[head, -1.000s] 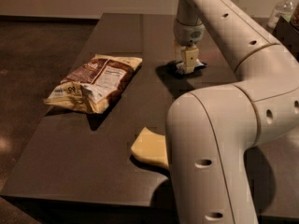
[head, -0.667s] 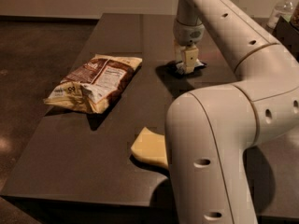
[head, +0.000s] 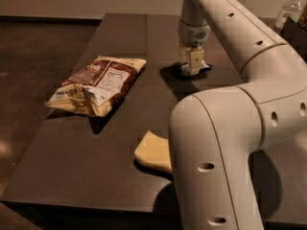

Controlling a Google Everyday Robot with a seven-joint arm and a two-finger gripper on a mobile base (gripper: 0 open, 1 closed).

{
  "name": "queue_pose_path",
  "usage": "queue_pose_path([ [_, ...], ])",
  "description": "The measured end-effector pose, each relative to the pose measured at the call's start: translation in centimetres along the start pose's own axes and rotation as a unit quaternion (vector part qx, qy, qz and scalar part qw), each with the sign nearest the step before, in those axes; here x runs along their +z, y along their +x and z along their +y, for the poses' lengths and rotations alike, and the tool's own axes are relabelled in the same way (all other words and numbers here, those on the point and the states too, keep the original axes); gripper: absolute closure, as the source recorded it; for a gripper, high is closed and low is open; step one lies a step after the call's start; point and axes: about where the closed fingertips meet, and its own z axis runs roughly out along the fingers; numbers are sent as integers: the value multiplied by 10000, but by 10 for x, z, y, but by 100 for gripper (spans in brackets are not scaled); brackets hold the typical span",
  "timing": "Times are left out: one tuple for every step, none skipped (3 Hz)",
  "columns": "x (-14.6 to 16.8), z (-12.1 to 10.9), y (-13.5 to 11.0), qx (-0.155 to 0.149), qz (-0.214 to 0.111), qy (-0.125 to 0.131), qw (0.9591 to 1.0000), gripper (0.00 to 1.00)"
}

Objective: Move rxbar blueberry near sponge

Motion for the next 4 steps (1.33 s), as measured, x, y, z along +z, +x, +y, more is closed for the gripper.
queue_pose_path([
  [-1,0,0,3,1,0,10000,87],
  [-1,-8,0,3,7,135,9999,100],
  [0,-8,1,5,8,136,9999,100],
  [-8,-11,-2,13,-106,374,9992,100],
])
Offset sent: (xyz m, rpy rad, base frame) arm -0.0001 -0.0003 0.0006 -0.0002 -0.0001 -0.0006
